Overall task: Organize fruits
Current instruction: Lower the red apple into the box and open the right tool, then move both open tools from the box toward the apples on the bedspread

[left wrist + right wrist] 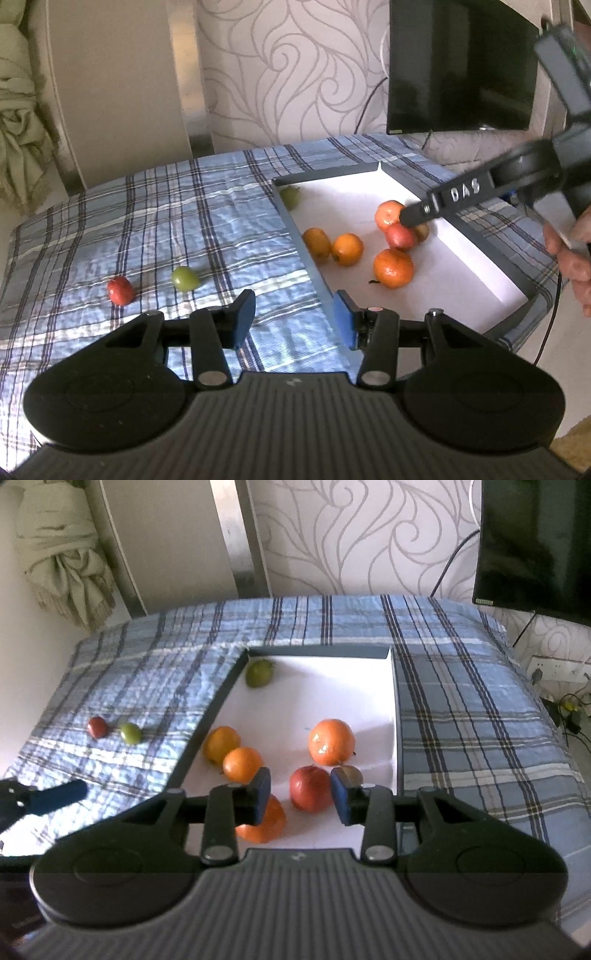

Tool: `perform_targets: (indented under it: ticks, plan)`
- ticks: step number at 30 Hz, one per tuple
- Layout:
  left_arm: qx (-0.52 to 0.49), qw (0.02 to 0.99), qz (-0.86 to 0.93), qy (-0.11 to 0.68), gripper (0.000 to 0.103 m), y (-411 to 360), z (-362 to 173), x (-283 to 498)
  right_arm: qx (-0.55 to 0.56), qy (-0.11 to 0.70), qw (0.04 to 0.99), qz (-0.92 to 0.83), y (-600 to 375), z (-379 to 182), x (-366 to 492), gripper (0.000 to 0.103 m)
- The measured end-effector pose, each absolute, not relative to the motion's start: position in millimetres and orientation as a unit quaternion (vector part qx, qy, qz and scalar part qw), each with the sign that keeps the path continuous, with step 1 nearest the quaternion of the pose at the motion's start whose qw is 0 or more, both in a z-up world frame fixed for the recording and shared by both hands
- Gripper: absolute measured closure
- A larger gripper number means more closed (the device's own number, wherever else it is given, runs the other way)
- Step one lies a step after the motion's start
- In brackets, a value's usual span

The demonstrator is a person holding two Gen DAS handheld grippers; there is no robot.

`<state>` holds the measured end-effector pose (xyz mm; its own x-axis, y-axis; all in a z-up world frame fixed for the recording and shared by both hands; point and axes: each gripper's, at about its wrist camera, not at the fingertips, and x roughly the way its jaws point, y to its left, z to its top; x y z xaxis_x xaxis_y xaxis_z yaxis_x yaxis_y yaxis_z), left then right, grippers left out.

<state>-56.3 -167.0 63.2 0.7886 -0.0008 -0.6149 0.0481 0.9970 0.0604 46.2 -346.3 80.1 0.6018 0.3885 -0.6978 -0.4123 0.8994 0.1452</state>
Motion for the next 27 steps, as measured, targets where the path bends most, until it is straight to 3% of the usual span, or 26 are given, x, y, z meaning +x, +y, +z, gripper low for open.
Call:
perform_targets:
  ticks: [27]
  plan:
    - [-0.010,0.943,0.015,0.333,0.050,-133.2,45.4,-55.3,-0.048,0.385,0.886,0.253,-314.7,86.5,28.7,0.064]
